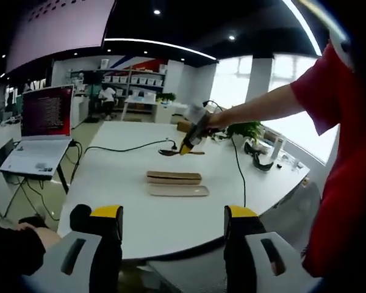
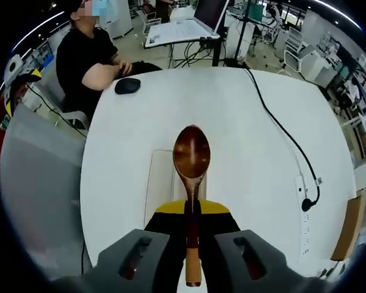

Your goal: Arrange the utensils inside the cutlery case until each visible utensil rests in its matching compartment.

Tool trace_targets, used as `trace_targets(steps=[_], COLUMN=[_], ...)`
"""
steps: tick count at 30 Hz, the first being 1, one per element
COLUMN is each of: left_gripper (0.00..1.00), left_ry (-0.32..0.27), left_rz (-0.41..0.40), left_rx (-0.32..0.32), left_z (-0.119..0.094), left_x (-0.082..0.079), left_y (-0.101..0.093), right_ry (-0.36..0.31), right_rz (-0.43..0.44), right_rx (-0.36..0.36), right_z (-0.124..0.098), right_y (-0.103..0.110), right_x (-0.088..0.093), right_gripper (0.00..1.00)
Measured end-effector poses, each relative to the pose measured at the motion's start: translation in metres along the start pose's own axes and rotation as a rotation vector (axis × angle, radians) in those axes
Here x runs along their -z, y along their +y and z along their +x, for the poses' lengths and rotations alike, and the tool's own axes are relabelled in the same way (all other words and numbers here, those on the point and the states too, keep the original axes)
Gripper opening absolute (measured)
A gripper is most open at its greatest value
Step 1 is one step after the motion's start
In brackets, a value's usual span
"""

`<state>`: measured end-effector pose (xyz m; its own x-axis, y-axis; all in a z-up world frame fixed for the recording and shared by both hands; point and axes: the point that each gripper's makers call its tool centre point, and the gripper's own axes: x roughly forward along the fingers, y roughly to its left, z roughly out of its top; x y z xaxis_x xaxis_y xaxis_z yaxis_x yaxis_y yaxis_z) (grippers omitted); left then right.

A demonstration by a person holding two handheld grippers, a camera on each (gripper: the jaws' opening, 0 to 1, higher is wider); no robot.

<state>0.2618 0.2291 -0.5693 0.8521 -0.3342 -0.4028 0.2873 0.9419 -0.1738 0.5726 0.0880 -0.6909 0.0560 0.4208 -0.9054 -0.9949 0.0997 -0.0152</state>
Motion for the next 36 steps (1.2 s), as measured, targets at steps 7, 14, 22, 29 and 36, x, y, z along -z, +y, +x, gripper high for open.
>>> trace_targets(steps=[7, 14, 22, 29, 36], left_gripper=[0.78, 0.77, 0.76, 0.76, 0.76], left_ry=[-0.014, -0.003, 0.010, 0.020, 0.028], left_rz=[-0.043, -0.058, -0.052, -0.052, -0.063], left_rx=[0.034, 0.014, 0.016, 0.011, 0.010], left_z=[0.003, 0.001, 0.003, 0.004, 0.007], left_x=[-0.002, 0.005, 0.009, 0.011, 0.015], left_y=[-0.003, 0.004, 0.003, 0.006, 0.008], right_ry=[-0.013, 0.008, 0.029, 0.034, 0.053], right_rz=[-0.001, -0.001, 0.006, 0.042, 0.036], right_rx=[0.004, 0.010, 0.000, 0.010, 0.043], right_z=[0.009, 0.023, 0.031, 0.047, 0.060], right_y=[0.001, 0.002, -0.001, 0.001, 0.002], right_x=[-0.001, 0.005, 0.002, 0.010, 0.024], right_gripper=[0.02, 0.02, 0.02, 0.02, 0.02])
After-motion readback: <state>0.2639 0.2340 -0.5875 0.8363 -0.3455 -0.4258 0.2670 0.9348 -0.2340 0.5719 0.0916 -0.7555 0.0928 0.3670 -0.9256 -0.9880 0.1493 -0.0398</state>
